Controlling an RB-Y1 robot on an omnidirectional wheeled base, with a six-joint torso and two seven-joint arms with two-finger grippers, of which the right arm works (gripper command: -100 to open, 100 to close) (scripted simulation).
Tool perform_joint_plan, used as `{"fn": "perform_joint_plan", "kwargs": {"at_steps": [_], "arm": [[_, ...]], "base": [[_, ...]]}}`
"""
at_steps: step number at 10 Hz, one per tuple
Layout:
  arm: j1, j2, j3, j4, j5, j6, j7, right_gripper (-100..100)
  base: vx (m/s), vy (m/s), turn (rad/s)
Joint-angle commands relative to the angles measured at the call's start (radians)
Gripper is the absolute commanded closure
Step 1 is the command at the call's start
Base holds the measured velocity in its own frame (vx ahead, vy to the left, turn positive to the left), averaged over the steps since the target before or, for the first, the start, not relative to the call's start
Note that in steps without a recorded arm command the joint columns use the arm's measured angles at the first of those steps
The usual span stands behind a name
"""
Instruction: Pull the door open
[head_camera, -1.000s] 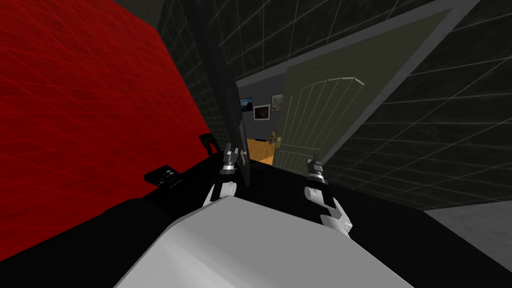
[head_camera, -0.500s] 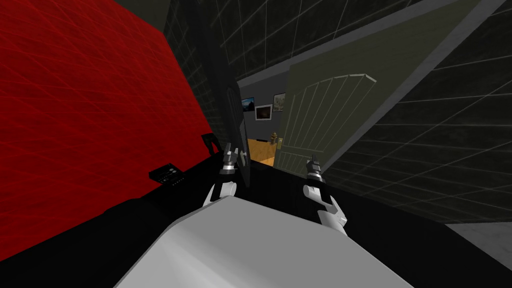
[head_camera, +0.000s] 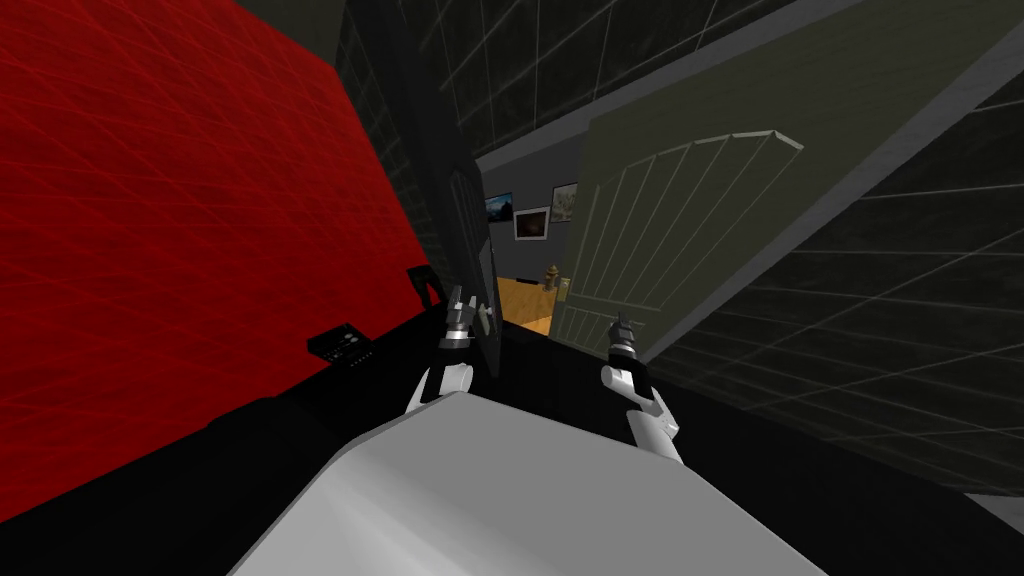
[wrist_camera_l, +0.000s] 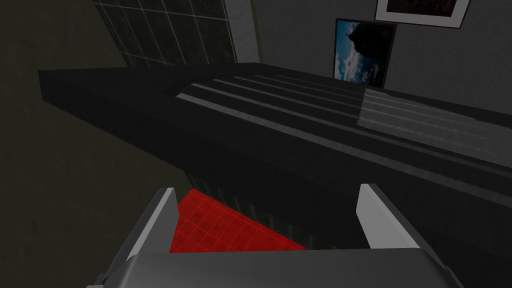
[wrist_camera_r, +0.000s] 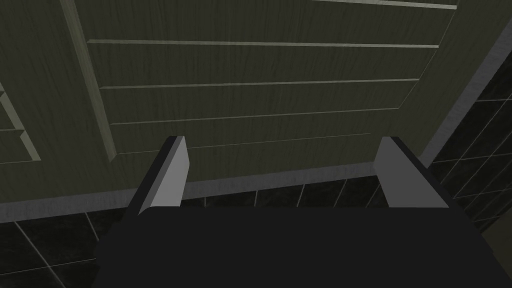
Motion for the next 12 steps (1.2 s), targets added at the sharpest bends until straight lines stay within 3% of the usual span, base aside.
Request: {"fn": "perform_joint_plan", "kwargs": {"at_steps": [1, 3, 12], "arm": [[-0.015, 0.006, -0.007, 0.029, -0.005, 0.004, 0.012, -100], [-0.051, 0.020, -0.023, 0.089, -0.017, 0.014, 0.033, -100], [-0.158, 0.079, -0.073, 0.269, -0.053, 0.045, 0.096, -100]], "base": [[0.085, -0.026, 0.045], [0.119, -0.035, 0.073], [0.158, 0.007, 0.054]]}}
